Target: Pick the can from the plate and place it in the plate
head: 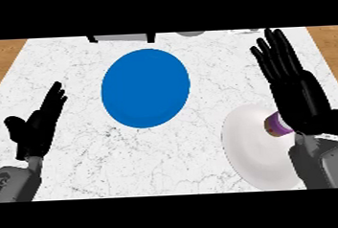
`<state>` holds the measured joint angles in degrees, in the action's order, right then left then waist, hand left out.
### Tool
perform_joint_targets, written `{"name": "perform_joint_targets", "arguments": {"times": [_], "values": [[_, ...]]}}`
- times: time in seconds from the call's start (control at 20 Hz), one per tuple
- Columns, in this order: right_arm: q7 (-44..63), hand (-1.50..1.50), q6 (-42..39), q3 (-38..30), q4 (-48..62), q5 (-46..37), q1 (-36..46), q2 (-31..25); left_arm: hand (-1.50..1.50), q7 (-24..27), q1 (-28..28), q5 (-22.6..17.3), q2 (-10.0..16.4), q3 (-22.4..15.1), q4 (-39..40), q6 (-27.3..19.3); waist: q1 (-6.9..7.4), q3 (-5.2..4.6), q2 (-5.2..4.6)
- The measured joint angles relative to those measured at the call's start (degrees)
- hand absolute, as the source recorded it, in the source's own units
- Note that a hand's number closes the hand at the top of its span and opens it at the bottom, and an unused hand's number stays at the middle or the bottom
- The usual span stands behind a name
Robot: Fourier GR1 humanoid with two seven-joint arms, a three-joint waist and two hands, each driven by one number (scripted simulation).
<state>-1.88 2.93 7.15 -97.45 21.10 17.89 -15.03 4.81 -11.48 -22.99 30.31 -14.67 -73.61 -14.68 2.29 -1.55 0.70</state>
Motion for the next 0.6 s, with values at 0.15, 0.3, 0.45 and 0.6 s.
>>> {"name": "perform_joint_targets", "arguments": {"times": [0.15, 0.3, 0.45, 0.6], "values": [[-0.79, 1.50, 3.63, -0.36, 5.16, -5.11, 2.80, 0.21, 0.00, 1.06, -1.54, 0.13, 0.78, 1.21, -0.63, 1.16, -0.50, 0.79, -0.55], [-0.78, 1.50, 9.98, -2.29, 12.40, -12.07, 6.39, -1.33, 0.00, 1.03, -5.30, 1.36, 1.49, 0.78, -4.10, 1.41, 0.15, 1.18, -1.06], [3.80, 1.50, 13.73, -1.29, 19.48, -21.95, 3.27, -8.63, 0.00, 1.61, -6.57, 1.77, 2.01, 0.82, -5.39, 1.79, -0.80, 0.36, -2.15], [8.32, -1.50, 24.16, -1.92, 25.78, -29.49, 2.59, -7.95, 0.00, 1.17, -7.88, 1.77, 2.24, 0.41, -6.89, 2.65, -0.19, 0.86, -2.14]]}}
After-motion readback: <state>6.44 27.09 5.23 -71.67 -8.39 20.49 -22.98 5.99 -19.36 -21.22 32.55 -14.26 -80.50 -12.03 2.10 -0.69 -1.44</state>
